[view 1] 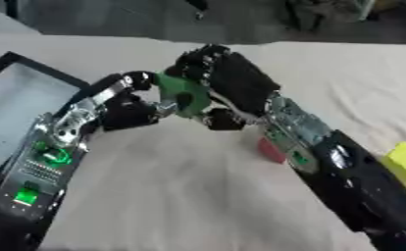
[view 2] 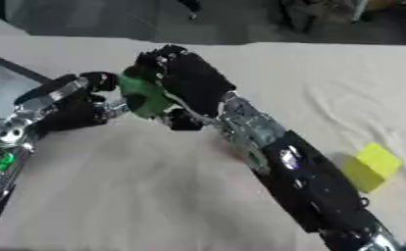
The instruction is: Pick up the objects with one hand, pass them to the other hand, and then place them into the box on the other side of the table.
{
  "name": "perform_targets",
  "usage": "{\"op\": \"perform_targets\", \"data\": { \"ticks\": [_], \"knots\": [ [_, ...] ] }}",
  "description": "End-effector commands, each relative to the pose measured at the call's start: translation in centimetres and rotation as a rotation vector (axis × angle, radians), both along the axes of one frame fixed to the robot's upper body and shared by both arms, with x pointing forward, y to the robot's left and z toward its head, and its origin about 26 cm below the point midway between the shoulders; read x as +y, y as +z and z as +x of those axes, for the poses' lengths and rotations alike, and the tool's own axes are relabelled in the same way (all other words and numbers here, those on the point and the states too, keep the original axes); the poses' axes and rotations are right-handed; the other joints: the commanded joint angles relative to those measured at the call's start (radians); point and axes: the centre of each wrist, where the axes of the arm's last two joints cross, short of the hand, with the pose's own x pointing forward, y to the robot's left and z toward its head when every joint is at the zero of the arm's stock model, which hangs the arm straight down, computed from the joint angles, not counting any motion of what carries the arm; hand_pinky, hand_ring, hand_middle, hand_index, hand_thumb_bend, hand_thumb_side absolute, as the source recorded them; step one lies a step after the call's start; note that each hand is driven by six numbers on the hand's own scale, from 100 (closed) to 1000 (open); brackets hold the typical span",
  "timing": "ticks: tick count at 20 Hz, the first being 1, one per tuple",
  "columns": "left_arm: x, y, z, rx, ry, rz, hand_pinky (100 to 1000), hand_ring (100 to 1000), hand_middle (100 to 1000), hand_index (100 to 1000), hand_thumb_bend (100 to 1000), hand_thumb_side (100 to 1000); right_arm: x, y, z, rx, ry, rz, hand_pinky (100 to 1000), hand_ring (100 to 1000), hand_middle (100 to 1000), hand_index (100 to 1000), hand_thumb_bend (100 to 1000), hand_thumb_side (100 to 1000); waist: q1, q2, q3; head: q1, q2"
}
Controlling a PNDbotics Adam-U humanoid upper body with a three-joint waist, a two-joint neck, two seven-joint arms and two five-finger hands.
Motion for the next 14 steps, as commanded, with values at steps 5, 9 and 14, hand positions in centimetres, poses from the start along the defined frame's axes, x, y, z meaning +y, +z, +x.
{"op": "perform_targets", "data": {
  "ticks": [5,9,14],
  "knots": [
    [-1.37,0.59,-0.03,-0.018,-0.032,0.022,911,951,852,845,458,532,0.76,1.22,-0.44,-0.01,0.072,0.015,646,616,513,652,120,100,0.013,-0.024,-0.001,0.008,0.004],
    [-1.51,0.36,0.28,0.003,-0.027,0.03,826,869,749,766,228,425,0.65,1.22,-0.41,-0.001,0.079,0.015,650,615,513,652,119,100,0.013,-0.024,-0.002,0.011,0.002],
    [-1.33,0.31,0.28,0.045,0.001,-0.021,661,741,581,605,100,268,0.2,1.34,-0.27,0.001,0.058,0.032,663,627,530,668,234,100,0.012,-0.025,-0.002,0.014,0.002]
  ]
}}
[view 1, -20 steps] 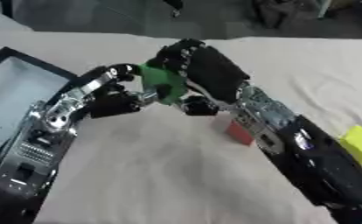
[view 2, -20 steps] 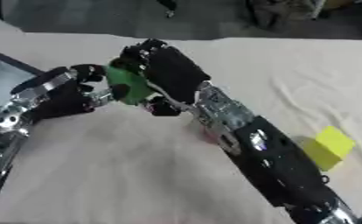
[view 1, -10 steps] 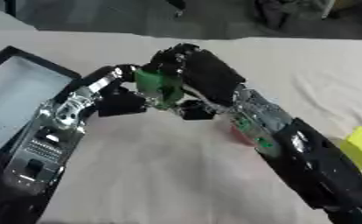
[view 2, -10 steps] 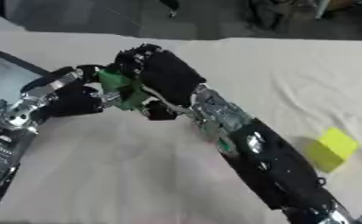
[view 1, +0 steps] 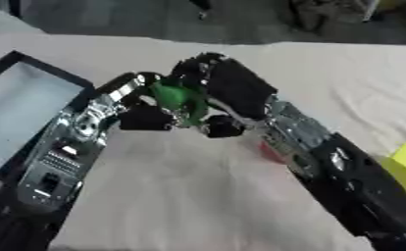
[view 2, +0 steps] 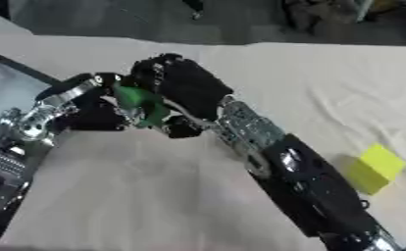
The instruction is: Pick up the objects with one hand, pass them to the other hand, and then place them into the box on the other side of the table.
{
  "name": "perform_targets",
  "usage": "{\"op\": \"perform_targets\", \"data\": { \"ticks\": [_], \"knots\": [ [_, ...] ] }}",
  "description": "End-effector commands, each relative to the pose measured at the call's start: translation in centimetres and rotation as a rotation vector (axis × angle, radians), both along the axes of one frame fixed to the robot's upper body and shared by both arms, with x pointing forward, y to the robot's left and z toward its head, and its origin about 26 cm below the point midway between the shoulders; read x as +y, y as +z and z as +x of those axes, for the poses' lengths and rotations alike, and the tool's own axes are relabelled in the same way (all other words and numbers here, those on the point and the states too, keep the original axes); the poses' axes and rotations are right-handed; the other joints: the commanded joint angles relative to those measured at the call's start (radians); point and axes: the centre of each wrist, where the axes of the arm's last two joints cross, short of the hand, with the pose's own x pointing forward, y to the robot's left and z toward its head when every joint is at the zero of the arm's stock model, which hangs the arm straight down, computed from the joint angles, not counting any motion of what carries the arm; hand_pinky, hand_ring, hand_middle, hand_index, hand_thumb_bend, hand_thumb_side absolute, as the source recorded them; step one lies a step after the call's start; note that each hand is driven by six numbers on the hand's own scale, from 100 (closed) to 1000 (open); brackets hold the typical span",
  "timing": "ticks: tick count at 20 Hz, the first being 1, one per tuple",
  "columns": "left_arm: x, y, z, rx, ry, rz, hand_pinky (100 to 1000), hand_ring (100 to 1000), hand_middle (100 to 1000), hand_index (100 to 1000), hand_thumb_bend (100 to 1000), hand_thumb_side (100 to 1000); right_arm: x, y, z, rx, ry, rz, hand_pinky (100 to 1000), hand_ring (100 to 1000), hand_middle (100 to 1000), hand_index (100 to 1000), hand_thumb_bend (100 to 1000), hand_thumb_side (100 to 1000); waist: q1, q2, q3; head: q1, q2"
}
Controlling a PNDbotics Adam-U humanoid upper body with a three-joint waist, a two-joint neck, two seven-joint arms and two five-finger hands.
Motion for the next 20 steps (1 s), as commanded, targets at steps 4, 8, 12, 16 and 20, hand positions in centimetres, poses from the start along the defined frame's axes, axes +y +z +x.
{"op": "perform_targets", "data": {
  "ticks": [4,8,12,16,20],
  "knots": [
    [0.0,0.5,-0.1,0.02,0.025,-0.061,569,660,478,470,100,199,-0.3,1.5,-0.1,-0.043,-0.013,0.042,688,659,583,706,490,100,0.01,-0.026,-0.001,0.005,0.0],
    [1.4,0.5,0.4,-0.013,0.138,-0.103,541,605,410,400,100,193,-1.3,2.0,0.1,-0.059,-0.063,0.024,745,732,732,791,596,164,0.009,-0.028,-0.002,0.007,0.0],
    [3.2,0.5,0.8,-0.051,0.241,-0.131,527,580,383,388,100,188,-2.4,2.6,0.2,-0.071,-0.105,0.016,776,772,796,835,604,196,0.009,-0.029,-0.002,0.008,-0.001],
    [5.3,0.8,1.2,-0.101,0.356,-0.154,520,581,384,389,100,198,-3.7,3.3,0.3,-0.084,-0.141,0.029,782,776,797,836,580,191,0.008,-0.029,-0.002,0.014,-0.003],
    [8.3,2.0,1.5,-0.183,0.49,-0.185,530,589,394,398,100,210,-5.8,3.9,0.6,-0.063,-0.207,0.106,782,762,763,807,425,105,0.009,-0.028,-0.003,0.022,-0.003]
  ]
}}
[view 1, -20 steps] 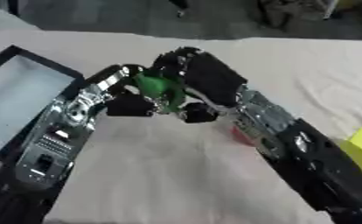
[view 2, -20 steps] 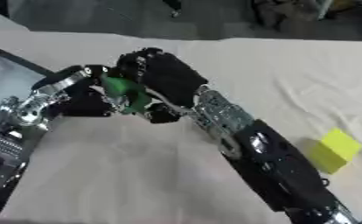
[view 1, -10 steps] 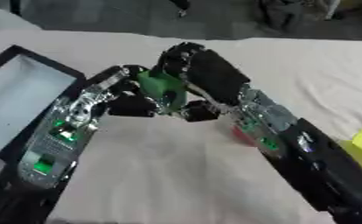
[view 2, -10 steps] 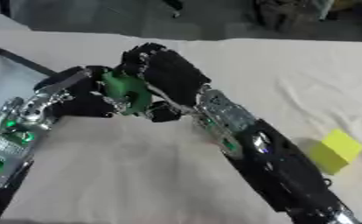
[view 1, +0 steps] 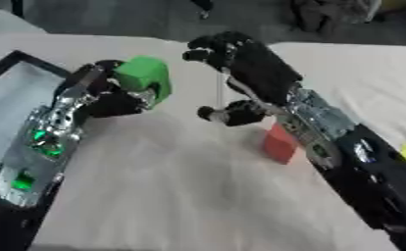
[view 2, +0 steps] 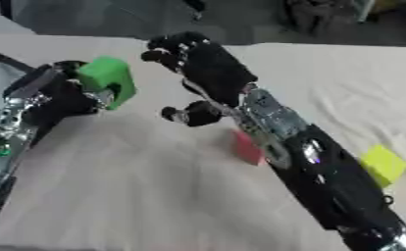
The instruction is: Pick up the objects with one hand, pass them to the other hand, and then place them into the box on the other side of the table.
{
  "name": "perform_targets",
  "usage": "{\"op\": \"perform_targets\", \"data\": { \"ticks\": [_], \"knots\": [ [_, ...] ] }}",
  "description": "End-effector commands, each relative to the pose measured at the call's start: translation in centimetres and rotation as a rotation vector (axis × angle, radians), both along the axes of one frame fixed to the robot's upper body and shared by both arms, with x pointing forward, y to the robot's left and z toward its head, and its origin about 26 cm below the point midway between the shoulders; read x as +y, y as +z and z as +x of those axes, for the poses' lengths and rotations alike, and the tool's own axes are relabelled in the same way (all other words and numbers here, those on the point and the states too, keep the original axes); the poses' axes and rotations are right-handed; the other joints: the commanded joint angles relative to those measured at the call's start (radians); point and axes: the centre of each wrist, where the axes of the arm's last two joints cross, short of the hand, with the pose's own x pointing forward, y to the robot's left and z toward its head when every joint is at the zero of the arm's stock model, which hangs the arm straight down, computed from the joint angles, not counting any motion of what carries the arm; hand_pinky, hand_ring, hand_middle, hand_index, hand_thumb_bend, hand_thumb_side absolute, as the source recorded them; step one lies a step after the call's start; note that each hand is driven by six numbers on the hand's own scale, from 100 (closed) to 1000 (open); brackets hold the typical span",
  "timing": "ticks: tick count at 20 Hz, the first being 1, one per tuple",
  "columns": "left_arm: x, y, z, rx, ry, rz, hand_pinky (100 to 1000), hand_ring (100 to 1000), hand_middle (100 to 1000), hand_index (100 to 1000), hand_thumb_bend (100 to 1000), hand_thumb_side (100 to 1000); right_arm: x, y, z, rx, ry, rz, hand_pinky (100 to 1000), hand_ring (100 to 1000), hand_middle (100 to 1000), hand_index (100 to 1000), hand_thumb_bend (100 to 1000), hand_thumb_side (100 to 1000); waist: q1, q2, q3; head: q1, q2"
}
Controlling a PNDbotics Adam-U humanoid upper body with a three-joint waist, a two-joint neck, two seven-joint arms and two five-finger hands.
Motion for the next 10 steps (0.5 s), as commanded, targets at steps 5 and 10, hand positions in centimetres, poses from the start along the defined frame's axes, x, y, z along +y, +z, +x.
{"op": "perform_targets", "data": {
  "ticks": [5,10],
  "knots": [
    [6.8,2.6,0.2,-0.145,0.288,0.019,562,600,407,411,100,208,-3.8,1.6,1.4,0.068,-0.165,0.201,793,754,739,787,100,100,0.015,-0.026,0.0,0.025,-0.006],
    [11.3,2.5,0.4,-0.139,0.451,0.058,574,610,425,436,100,185,-6.5,2.7,1.5,0.048,-0.261,0.288,792,748,732,784,149,100,0.017,-0.023,-0.001,0.054,-0.012]
  ]
}}
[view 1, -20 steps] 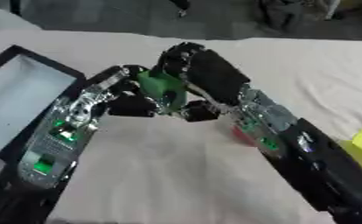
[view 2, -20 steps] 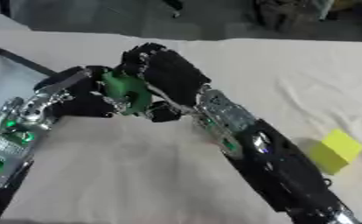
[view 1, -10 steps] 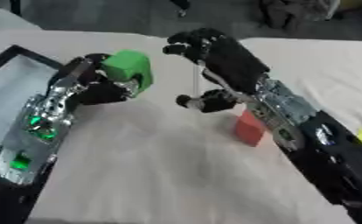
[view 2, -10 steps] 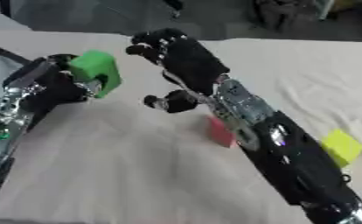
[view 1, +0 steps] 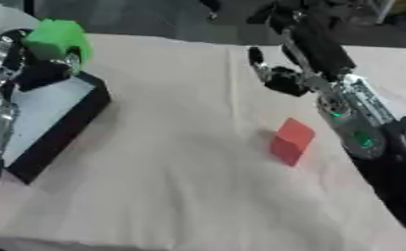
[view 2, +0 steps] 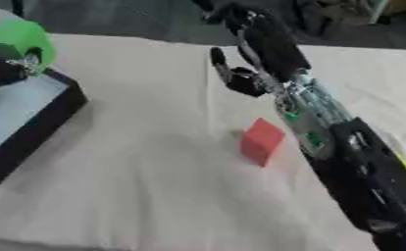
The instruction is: Pick up the objects with one hand, pass them to the other hand, and then place them into the box on the other side of the table.
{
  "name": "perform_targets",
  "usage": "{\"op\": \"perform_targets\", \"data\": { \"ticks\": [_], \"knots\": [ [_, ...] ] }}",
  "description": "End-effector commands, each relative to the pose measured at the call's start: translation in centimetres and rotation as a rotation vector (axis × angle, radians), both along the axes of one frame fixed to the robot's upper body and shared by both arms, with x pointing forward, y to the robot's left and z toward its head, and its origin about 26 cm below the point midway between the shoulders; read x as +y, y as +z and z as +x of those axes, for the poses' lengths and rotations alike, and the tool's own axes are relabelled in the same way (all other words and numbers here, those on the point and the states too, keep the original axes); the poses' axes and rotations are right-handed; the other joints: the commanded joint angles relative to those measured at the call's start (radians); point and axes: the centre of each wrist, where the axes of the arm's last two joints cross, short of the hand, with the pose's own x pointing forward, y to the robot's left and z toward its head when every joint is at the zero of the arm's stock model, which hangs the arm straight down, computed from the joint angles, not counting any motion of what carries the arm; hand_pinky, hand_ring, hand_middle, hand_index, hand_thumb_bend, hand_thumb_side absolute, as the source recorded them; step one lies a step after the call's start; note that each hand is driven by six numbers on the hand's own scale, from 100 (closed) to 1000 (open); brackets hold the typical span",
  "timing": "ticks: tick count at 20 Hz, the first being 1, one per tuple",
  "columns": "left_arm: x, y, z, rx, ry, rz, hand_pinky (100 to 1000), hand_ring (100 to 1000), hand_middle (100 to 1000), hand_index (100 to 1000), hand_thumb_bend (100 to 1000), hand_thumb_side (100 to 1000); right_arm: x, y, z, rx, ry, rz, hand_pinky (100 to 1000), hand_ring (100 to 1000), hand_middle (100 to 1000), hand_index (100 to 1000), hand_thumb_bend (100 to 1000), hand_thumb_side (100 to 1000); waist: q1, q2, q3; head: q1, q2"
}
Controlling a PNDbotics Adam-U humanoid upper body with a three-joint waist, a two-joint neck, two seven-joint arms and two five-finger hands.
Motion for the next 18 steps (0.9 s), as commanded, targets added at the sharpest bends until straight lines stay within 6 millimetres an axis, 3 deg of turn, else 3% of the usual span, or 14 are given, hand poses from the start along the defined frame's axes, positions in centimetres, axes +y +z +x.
{"op": "perform_targets", "data": {
  "ticks": [1,7,9,13,18],
  "knots": [
    [3.0,1.2,-0.1,-0.027,0.099,0.038,576,612,429,443,100,177,-1.9,2.1,-0.2,-0.058,-0.061,0.037,792,748,732,784,158,100,0.018,-0.023,0.0,0.025,-0.013],
    [5.8,-0.5,0.8,0.069,0.176,0.081,605,648,477,512,100,100,-3.5,3.6,-0.8,-0.137,-0.135,0.08,791,746,732,784,185,100,0.017,-0.023,-0.002,0.078,-0.033],
    [6.3,-1.1,1.2,0.112,0.173,0.098,658,727,560,616,111,100,-4.0,4.1,-0.9,-0.153,-0.158,0.094,791,747,733,785,187,100,0.016,-0.022,-0.005,0.092,-0.037],
    [7.1,-2.3,2.0,0.193,0.153,0.139,747,811,671,731,288,100,-5.2,4.6,-1.0,-0.156,-0.204,0.138,793,744,729,784,137,100,0.015,-0.02,-0.01,0.101,-0.036],
    [7.9,-3.1,2.5,0.273,0.118,0.198,847,900,779,831,505,190,-6.5,4.7,-1.1,-0.145,-0.248,0.212,794,738,721,780,100,100,0.015,-0.019,-0.013,0.101,-0.033]
  ]
}}
